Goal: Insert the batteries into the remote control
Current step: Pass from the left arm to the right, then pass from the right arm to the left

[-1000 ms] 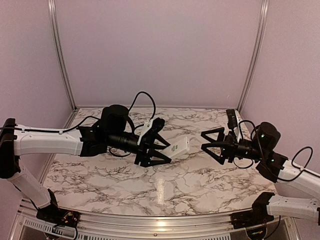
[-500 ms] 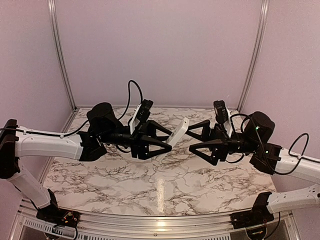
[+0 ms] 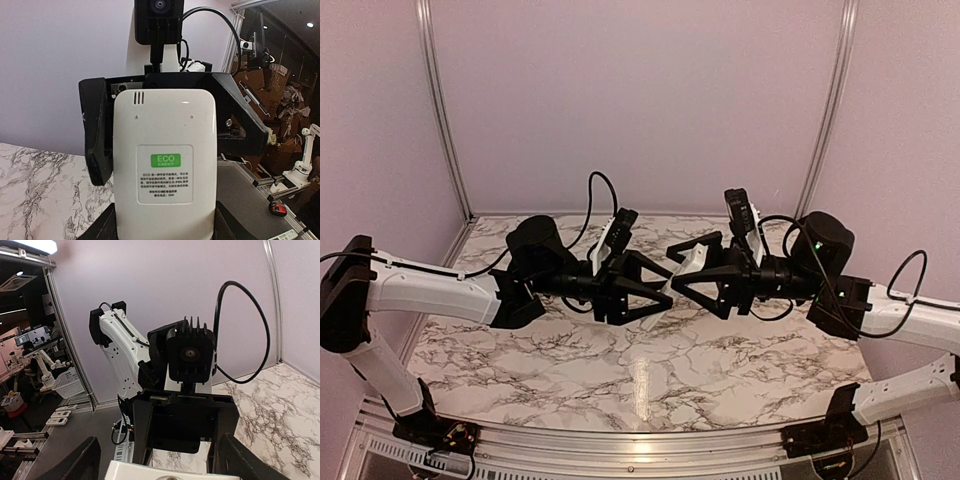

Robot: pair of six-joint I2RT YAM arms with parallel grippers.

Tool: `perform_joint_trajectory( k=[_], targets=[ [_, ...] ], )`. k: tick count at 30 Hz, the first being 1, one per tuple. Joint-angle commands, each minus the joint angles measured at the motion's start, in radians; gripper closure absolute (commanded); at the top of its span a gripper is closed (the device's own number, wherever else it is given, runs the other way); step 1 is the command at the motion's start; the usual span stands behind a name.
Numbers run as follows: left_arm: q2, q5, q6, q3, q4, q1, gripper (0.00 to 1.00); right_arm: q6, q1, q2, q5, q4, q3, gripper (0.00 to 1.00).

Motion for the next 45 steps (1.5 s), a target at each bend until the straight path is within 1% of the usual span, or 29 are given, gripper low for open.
perform_joint_trajectory(
  k=[1,5,8,9,11,14,18,21,24,29,31,35,42,45],
  targets=[
    [0.011,-0.042,-0.008,-0.015,0.076,-0.004,0.63,0.006,0.014,0.005,0.098,-0.040,0.033,0.29],
    [0.008,-0.073,-0.002,-0.026,0.075,-0.002,0.61,0.023,0.014,0.005,0.112,-0.029,0.030,0.52],
    [-0.009,-0.117,0.001,-0.045,0.073,0.007,0.55,0.035,0.014,0.008,0.128,-0.039,0.039,0.63],
    [-0.017,-0.138,0.006,-0.050,0.062,0.010,0.52,0.035,0.014,0.009,0.137,-0.046,0.042,0.65],
    [-0.039,-0.182,0.026,-0.057,0.021,0.014,0.40,0.038,0.014,0.008,0.156,-0.058,0.046,0.67],
    [-0.087,-0.259,0.070,-0.076,-0.041,0.016,0.24,0.044,0.014,0.007,0.212,-0.092,0.051,0.71],
    [-0.173,-0.383,0.145,-0.098,-0.175,0.018,0.21,0.064,0.010,0.005,0.323,-0.158,0.060,0.75],
    [-0.214,-0.508,0.204,-0.077,-0.328,0.011,0.23,0.097,0.005,0.016,0.445,-0.240,0.081,0.75],
    [-0.224,-0.611,0.270,-0.032,-0.488,-0.014,0.25,0.139,-0.004,0.038,0.519,-0.297,0.092,0.76],
    [-0.163,-0.782,0.324,0.064,-0.681,-0.096,0.28,0.206,-0.031,0.076,0.536,-0.315,0.094,0.76],
    [-0.129,-0.834,0.329,0.097,-0.715,-0.115,0.29,0.219,-0.033,0.090,0.535,-0.321,0.101,0.76],
    [-0.067,-0.859,0.329,0.154,-0.747,-0.136,0.33,0.234,-0.035,0.110,0.525,-0.324,0.109,0.76],
    [0.018,-0.933,0.329,0.235,-0.790,-0.146,0.45,0.257,-0.035,0.125,0.514,-0.311,0.101,0.76],
    [0.036,-0.945,0.328,0.255,-0.800,-0.147,0.53,0.262,-0.035,0.131,0.514,-0.309,0.101,0.76]
  ],
)
